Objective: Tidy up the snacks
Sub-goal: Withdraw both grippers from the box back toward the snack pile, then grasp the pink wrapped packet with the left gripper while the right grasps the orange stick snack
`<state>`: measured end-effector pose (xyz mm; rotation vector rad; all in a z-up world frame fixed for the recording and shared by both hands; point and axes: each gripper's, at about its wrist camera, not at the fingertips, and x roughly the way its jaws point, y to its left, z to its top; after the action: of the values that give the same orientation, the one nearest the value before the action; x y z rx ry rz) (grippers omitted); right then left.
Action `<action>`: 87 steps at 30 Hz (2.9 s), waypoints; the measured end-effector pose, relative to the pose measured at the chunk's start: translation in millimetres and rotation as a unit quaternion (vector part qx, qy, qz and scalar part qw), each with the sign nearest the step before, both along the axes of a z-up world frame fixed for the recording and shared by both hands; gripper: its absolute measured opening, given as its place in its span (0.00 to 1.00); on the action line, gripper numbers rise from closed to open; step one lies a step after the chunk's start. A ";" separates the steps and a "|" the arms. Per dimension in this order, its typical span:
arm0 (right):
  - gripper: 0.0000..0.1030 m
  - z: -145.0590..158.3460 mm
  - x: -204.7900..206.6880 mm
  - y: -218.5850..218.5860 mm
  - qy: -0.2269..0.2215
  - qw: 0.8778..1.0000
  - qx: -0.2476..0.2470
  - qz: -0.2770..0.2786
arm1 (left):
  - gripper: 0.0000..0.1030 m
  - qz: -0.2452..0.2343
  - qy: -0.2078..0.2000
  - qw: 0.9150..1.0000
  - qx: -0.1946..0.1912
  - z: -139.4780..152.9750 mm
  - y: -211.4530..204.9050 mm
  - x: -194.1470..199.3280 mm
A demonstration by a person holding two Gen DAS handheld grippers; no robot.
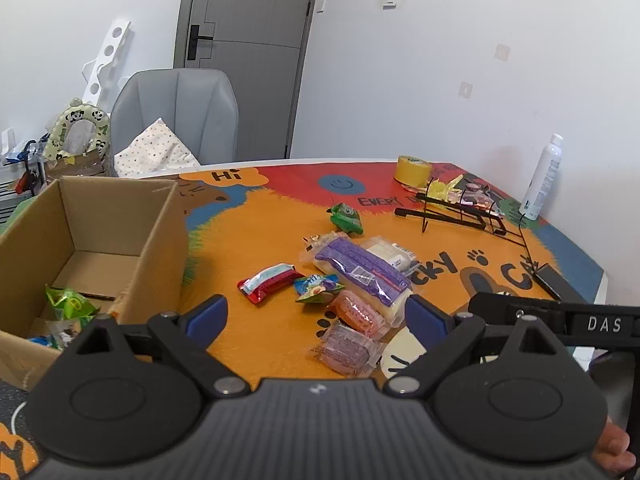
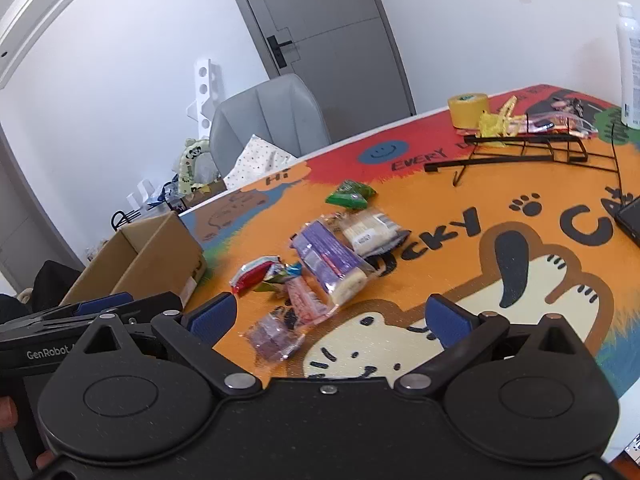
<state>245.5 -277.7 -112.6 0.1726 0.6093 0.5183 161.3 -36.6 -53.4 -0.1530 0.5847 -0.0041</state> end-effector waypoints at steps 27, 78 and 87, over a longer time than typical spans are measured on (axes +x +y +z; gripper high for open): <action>0.92 -41.3 29.4 -15.6 0.039 0.999 0.004 0.002 | 0.91 0.038 0.057 0.997 0.040 -54.7 -31.5 59.1; 0.45 -46.6 36.5 37.6 0.041 0.996 0.024 0.069 | 0.32 0.023 0.063 0.998 -0.006 -60.7 -3.6 39.6; 0.46 -39.3 47.7 59.8 0.030 0.996 0.019 0.085 | 0.32 0.032 0.059 0.998 -0.019 -57.4 6.8 39.1</action>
<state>293.3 -217.9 -152.0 0.1736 0.6762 0.6925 200.4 -29.8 -110.7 -0.2104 0.6971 0.0560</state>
